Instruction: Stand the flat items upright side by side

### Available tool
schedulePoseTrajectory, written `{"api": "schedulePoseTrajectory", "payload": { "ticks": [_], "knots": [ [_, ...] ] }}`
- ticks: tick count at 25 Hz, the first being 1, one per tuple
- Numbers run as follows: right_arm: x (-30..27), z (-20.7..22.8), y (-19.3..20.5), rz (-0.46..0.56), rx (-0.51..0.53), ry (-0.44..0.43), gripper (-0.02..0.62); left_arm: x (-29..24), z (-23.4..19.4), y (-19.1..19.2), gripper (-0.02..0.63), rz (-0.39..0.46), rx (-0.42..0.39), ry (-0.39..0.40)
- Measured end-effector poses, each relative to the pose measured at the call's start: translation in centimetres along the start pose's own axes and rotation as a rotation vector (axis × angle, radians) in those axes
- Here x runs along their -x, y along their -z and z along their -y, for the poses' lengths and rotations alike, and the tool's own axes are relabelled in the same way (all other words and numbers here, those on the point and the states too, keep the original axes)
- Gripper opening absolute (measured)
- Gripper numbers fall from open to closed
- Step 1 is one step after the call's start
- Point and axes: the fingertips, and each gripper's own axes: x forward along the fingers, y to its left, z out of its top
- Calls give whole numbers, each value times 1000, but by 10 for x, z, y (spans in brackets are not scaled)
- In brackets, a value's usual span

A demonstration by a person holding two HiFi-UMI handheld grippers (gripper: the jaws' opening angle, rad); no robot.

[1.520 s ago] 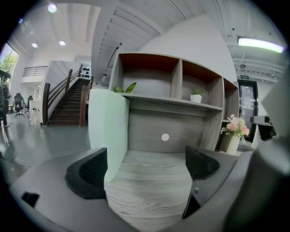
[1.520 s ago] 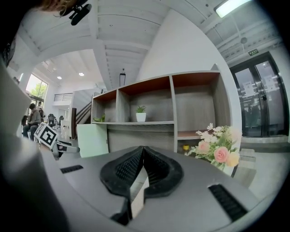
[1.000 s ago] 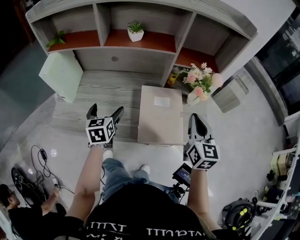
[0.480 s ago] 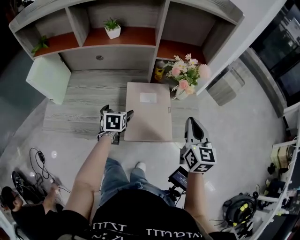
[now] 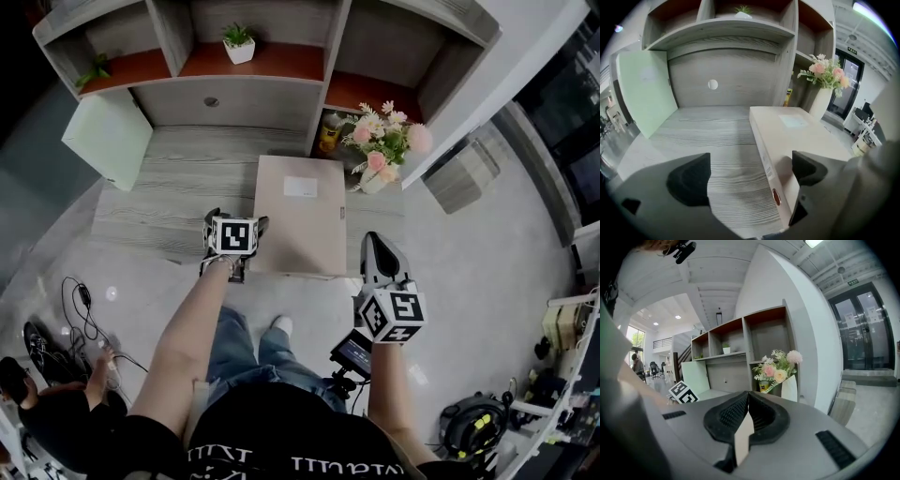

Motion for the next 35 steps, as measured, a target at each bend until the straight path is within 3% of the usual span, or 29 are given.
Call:
{"api": "schedulePoseTrajectory", "payload": {
  "ticks": [10,22,31,35],
  "knots": [
    [6,-41,3,12,4,-27,15,36,-38,46,541,8,35,-14],
    [11,-118,-2,6,12,-56,15,83,-81,106,541,-55,202,22],
    [19,-138,8,-24,25,-44,15,87,-57,146,541,-155,382,269],
    [20,-142,10,-41,43,-44,15,78,-40,156,541,-166,584,438]
  ]
}}
